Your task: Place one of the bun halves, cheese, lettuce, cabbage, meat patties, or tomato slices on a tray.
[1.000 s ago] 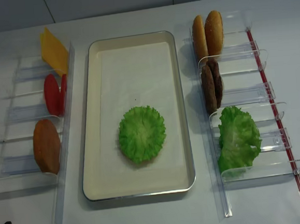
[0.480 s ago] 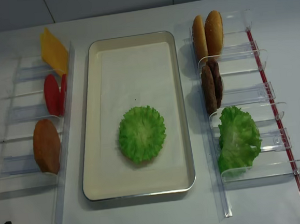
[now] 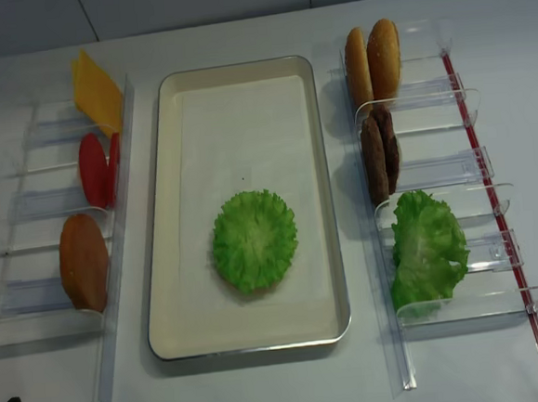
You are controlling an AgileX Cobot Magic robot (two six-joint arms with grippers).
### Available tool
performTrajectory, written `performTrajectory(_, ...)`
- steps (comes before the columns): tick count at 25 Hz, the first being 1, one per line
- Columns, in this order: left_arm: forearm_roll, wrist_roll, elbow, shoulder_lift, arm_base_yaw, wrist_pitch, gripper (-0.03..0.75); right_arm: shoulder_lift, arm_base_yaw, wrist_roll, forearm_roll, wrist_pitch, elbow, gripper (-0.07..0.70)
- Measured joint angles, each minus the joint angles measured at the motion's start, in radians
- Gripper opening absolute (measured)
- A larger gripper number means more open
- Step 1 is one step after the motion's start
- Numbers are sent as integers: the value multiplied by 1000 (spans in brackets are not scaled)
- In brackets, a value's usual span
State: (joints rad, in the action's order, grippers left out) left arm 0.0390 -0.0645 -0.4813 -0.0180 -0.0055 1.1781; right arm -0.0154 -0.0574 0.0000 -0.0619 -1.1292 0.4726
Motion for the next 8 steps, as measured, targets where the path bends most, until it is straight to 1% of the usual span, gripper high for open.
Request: performTrajectory(8,0,0,0,0,0,0,419,0,0,0,0,-1,0,276)
